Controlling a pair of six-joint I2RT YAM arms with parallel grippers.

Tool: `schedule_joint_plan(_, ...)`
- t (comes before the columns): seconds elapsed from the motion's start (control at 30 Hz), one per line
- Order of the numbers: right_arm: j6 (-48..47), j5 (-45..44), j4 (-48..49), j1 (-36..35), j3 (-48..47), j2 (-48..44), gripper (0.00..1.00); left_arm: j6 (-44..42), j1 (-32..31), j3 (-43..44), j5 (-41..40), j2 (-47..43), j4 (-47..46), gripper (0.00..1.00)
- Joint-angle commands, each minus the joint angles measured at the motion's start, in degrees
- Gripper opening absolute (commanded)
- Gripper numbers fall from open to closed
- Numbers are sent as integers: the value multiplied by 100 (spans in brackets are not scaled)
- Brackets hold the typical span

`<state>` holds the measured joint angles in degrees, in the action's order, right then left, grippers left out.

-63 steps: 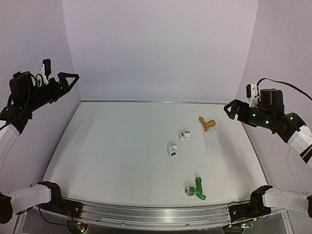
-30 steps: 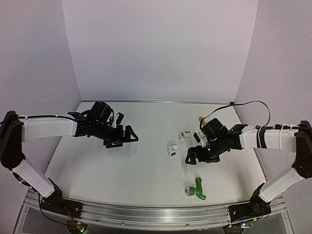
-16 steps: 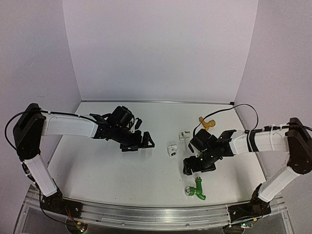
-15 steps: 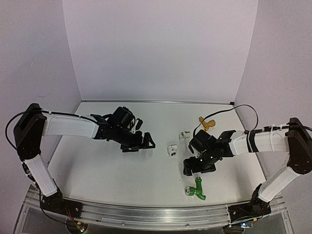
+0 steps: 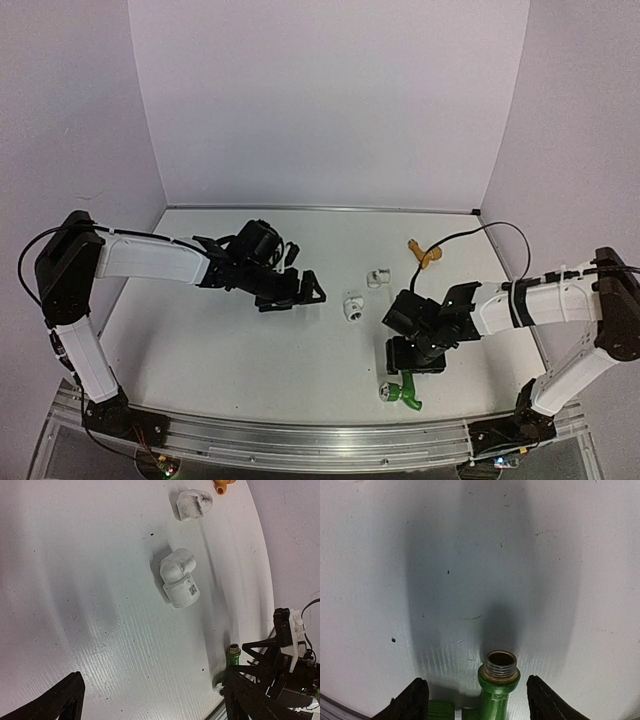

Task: Install the water faucets

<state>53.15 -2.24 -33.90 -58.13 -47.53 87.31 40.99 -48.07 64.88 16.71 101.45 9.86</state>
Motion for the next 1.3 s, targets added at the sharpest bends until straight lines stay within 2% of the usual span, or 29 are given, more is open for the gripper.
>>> schedule_joint_plan(0.0, 272, -400, 51, -51, 68, 3, 67, 30, -9, 111, -82, -162, -186, 99)
schedule_joint_plan(0.13, -341, -722, 464, -59, 56, 35, 69, 63, -9, 17, -158, -288, -200, 99)
schedule_joint_plan(0.23, -1203, -1023, 965, -60, -144, 228, 79, 70, -8, -98, -276, -461, -212, 99)
schedule_joint_plan(0.33, -1774, -1337, 1227, -40, -660, 739, 84, 84, -9, -250, -403, -715, -207, 99)
schedule_joint_plan(0.6, -2325, -1171, 1937, 345, -1534, 1860, 84, 173, -9, -806, -685, -1548, -191, 100)
schedule_joint_plan(0.83, -2318, -1054, 2354, 545, -1849, 2400, 72, 222, 0, -1103, -933, -1984, -145, 100)
schedule_joint_plan(0.97, -2295, -1009, 2489, 601, -1964, 2521, 71, 178, 0, -1154, -997, -2096, -97, 100)
schedule_joint_plan(1.17, -1786, -1072, 2547, 716, -2143, 2702, 64, 170, 0, -1156, -1013, -2072, -81, 100)
schedule_joint_plan(1.2, -1611, -1140, 2538, 723, -2109, 2694, 60, 174, 0, -1160, -1003, -2067, -81, 100)
schedule_joint_plan(1.27, -1272, -1288, 2537, 761, -2026, 2656, 41, 184, 0, -1158, -979, -2045, -81, 100)
